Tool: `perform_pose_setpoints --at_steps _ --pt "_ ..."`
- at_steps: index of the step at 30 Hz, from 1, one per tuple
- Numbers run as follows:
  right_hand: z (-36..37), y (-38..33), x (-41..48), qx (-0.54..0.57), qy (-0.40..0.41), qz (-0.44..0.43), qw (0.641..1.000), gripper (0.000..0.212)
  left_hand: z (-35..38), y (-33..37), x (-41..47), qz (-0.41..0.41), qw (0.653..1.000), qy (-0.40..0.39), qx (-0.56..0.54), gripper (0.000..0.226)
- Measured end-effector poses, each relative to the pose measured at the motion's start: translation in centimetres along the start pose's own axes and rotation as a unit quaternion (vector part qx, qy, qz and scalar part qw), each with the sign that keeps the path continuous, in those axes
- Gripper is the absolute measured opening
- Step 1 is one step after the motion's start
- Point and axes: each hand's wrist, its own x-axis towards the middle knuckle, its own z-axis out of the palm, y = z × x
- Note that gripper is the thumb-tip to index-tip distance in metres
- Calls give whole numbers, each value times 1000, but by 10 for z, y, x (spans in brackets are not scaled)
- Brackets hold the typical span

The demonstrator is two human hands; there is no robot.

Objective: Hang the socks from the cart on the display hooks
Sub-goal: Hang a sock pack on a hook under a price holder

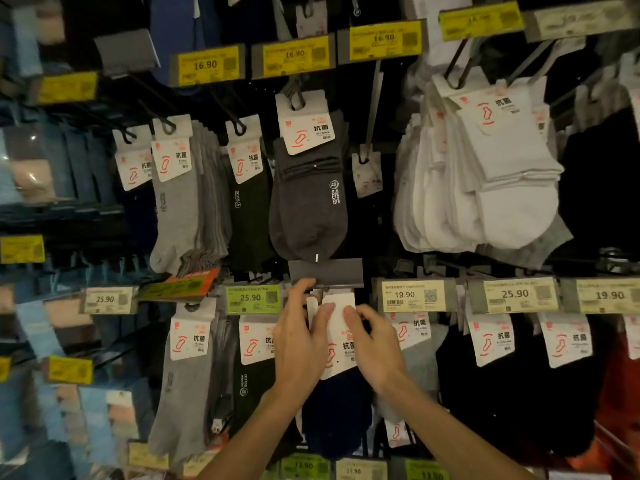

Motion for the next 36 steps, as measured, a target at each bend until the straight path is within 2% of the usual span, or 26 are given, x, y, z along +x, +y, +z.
perform_pose_setpoints --at_steps 3,7,11,15,19,21,23,25,29,32,34,36 --pt "0 2 3 -23 12 1 1000 27 -2 -2 2 16 1000 -20 6 56" --pt "2 2 3 -34 18 -11 999 26 -9 -7 2 26 999 -21 -3 43" --pt "7 2 9 -37 20 -8 999 27 -9 -12 8 45 998 -15 35 57" --pt "9 11 15 -83 29 -9 996 28 -3 -16 7 55 996 -20 70 45" --pt "10 18 18 -118 37 -19 992 25 -4 -25 -2 43 995 -69 58 60" --pt "12 19 19 -134 44 -29 990 23 -8 -30 -2 46 993 -97 55 74" --pt "13 20 20 -151 50 -39 987 22 -11 -33 1 58 988 -119 81 90" --pt "13 21 19 -159 53 -45 985 23 -13 -30 2 58 985 -132 96 95" --pt "12 18 8 -179 78 -66 978 23 -24 -25 -2 55 980 -167 93 96" --pt "10 21 -10 -196 82 -71 975 39 -37 -22 -13 72 974 -189 100 88" --pt "7 20 -26 -197 71 -61 976 51 -44 -19 -20 79 974 -180 117 74" --pt "-3 20 -46 -229 62 -59 970 55 -53 -11 -28 75 971 -170 149 70"
